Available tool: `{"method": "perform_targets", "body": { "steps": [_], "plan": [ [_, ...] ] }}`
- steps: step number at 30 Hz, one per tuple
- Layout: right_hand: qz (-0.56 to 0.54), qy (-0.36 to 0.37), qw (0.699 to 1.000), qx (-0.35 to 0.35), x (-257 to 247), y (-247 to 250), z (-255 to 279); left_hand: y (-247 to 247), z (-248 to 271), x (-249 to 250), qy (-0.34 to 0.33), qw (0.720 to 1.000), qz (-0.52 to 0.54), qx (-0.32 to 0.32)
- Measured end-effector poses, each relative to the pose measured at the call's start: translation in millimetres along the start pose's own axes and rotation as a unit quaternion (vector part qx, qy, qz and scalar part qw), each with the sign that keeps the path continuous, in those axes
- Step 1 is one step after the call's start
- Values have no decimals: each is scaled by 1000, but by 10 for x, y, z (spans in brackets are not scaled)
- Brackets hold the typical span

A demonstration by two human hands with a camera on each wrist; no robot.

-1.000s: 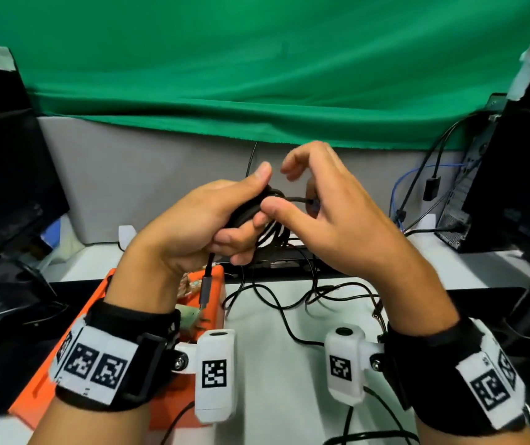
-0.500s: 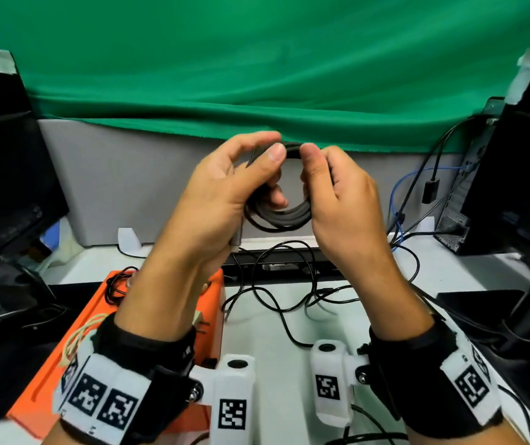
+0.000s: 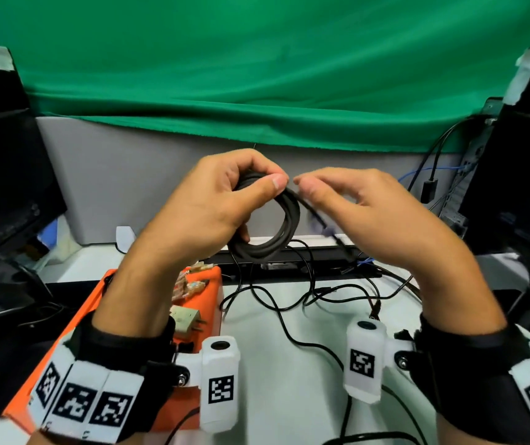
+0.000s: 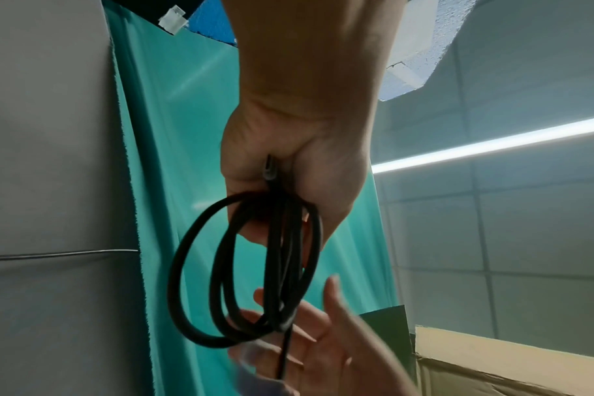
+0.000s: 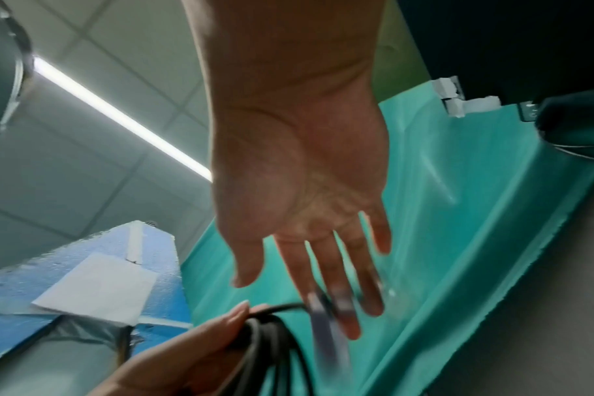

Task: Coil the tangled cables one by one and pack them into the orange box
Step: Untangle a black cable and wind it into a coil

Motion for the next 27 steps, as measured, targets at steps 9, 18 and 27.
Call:
{"method": "perform_targets", "body": {
  "steps": [9,18,27],
  "plan": [
    [-456,0,889,-46,-217,-331,-110,-34,-38,-34,-35,994,90,50],
    [-328,14,940,95,-213,-529,-183,-69,-17,-62,-51,984,-146,87],
    [-237,-11,957,167,-47,-486,-229,316,11,-142,91,993,-78,5]
  ]
}}
Point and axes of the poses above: each hand's wrist, its own z-axis away from the middle knuckle, its own y-axis out of the back of the hand, x = y × z, the point moved 1 cm from there along -z, towards the middle knuckle
